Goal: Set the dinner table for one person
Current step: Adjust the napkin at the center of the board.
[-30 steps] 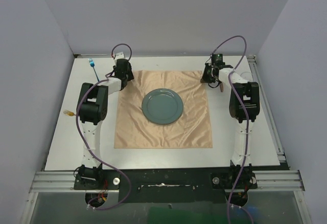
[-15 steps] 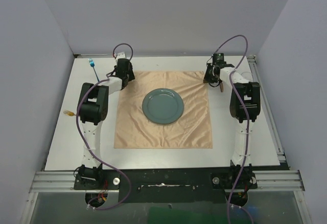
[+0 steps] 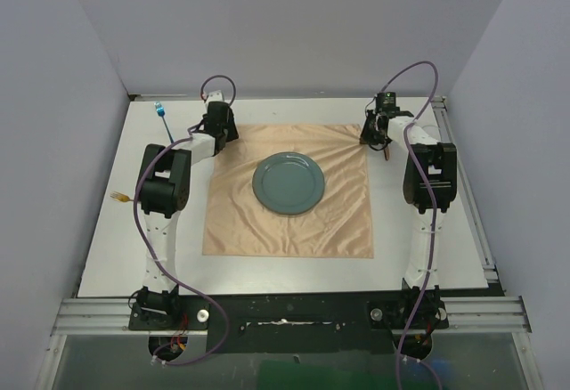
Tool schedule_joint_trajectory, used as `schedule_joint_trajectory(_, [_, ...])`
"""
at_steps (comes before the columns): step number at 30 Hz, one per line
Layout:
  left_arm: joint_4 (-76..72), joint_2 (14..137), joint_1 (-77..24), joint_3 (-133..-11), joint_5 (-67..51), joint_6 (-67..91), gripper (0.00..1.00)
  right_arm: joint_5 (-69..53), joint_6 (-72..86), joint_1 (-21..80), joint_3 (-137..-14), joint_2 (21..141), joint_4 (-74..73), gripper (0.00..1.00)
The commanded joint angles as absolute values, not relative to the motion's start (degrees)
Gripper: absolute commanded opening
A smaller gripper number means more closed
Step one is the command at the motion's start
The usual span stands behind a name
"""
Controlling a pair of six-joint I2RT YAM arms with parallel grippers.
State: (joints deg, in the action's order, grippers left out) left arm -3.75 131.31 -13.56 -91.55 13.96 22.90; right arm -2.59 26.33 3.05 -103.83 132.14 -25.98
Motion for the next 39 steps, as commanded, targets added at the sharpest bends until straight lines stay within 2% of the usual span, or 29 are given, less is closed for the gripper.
schedule_joint_trajectory(1, [1.03, 131.39, -13.61, -92.72, 14.47, 22.54, 0.39, -0.26, 24.87, 1.85, -104.43, 132.77, -27.56, 0.09])
schedule_joint_trajectory(10, [2.66, 129.88, -13.65, -92.28, 24.13, 23.40, 0.40, -5.66, 24.48, 1.86, -101.25, 130.44, -23.89, 0.11])
schedule_joint_trajectory(15, [-2.38, 125.70, -13.71, -87.80, 30.74, 23.44, 0.41, -10.42, 24.15, 2.06, -97.19, 125.88, -20.06, 0.12])
schedule_joint_trajectory(29, [-5.05, 122.05, -14.58, -88.06, 30.60, 20.13, 0.43, -12.20, 21.79, 3.99, -95.36, 120.61, -18.39, 0.14])
schedule_joint_trajectory(35, [-1.90, 116.20, -14.73, -85.40, 31.22, 23.47, 0.42, -11.73, 22.73, 5.34, -90.88, 116.12, -17.95, 0.14])
schedule_joint_trajectory(39, [-3.37, 107.13, -15.67, -79.13, 31.48, 28.02, 0.42, -5.71, 22.20, 7.92, -85.41, 109.03, -15.79, 0.14])
